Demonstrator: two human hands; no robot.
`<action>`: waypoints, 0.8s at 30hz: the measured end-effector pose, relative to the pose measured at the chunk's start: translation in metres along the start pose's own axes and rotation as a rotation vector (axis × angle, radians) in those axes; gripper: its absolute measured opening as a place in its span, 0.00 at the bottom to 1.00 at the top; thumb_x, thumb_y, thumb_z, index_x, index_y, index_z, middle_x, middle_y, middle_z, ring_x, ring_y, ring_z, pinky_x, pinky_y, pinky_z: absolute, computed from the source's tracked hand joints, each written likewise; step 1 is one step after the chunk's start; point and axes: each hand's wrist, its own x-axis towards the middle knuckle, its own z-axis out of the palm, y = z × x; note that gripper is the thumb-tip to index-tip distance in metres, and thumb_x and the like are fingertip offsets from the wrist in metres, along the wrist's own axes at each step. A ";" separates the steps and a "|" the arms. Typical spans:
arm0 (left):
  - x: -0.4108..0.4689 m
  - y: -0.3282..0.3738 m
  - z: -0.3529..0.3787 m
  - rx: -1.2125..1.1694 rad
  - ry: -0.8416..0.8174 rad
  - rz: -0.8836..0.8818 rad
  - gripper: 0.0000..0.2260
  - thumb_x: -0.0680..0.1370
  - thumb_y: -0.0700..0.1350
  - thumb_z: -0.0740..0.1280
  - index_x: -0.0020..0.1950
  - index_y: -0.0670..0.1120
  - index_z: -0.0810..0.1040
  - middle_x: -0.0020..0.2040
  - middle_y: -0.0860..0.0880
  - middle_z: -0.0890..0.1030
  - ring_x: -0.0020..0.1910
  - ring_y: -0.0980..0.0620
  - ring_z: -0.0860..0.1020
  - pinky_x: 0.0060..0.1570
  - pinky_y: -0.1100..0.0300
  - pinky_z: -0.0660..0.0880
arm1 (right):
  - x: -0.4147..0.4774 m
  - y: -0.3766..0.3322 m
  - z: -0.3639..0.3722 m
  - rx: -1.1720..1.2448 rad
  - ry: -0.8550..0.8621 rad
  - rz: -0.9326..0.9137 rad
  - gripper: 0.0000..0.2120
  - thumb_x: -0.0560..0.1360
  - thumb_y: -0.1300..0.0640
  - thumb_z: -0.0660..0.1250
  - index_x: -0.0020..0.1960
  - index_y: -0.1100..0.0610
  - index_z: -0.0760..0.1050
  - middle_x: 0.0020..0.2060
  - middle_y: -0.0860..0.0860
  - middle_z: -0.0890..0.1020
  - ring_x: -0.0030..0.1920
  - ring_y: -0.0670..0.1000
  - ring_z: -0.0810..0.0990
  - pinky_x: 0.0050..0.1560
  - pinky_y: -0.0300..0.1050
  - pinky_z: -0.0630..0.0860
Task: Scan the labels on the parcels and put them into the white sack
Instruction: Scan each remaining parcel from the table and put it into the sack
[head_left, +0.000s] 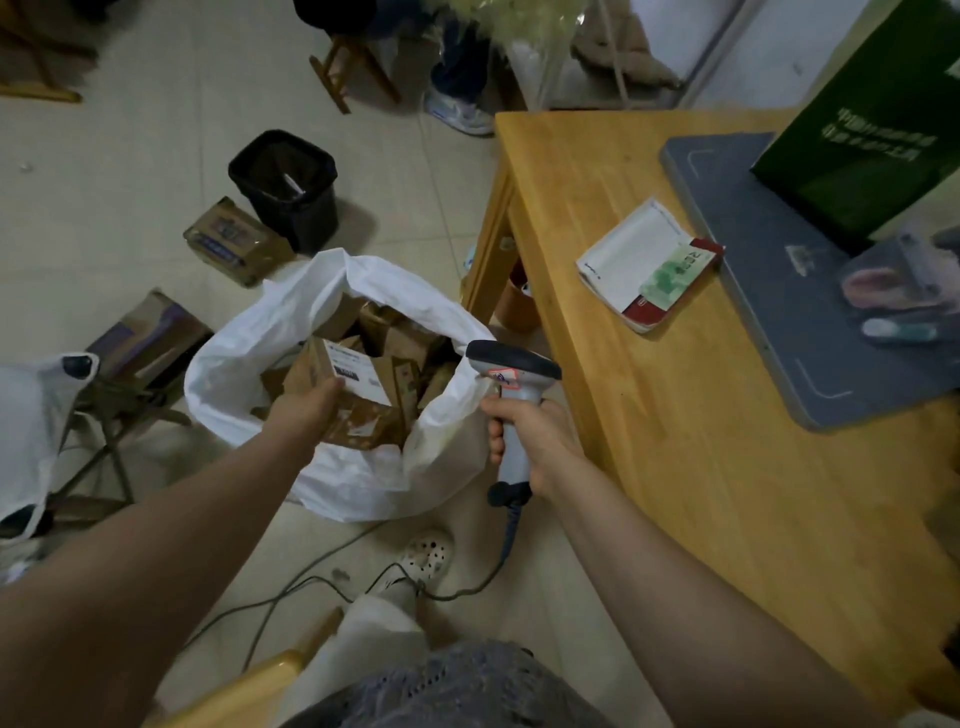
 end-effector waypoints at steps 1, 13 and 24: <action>0.005 0.005 0.001 0.012 0.019 0.019 0.32 0.71 0.59 0.72 0.68 0.42 0.71 0.57 0.43 0.79 0.52 0.44 0.79 0.58 0.50 0.77 | 0.003 -0.001 0.003 -0.003 0.002 0.010 0.06 0.71 0.59 0.74 0.41 0.60 0.78 0.26 0.52 0.78 0.25 0.49 0.75 0.29 0.42 0.73; 0.029 0.049 0.055 0.121 -0.169 0.040 0.26 0.81 0.52 0.63 0.73 0.38 0.64 0.72 0.38 0.68 0.70 0.39 0.68 0.64 0.54 0.69 | 0.027 -0.005 0.006 0.013 0.002 0.068 0.08 0.71 0.59 0.74 0.47 0.61 0.78 0.27 0.51 0.79 0.27 0.49 0.76 0.29 0.42 0.74; -0.048 0.072 0.134 0.764 -0.271 0.853 0.25 0.79 0.49 0.64 0.74 0.46 0.66 0.72 0.43 0.70 0.69 0.42 0.69 0.66 0.48 0.67 | 0.011 -0.018 -0.037 0.198 0.126 0.026 0.07 0.73 0.61 0.71 0.37 0.58 0.75 0.24 0.51 0.74 0.23 0.48 0.71 0.26 0.41 0.70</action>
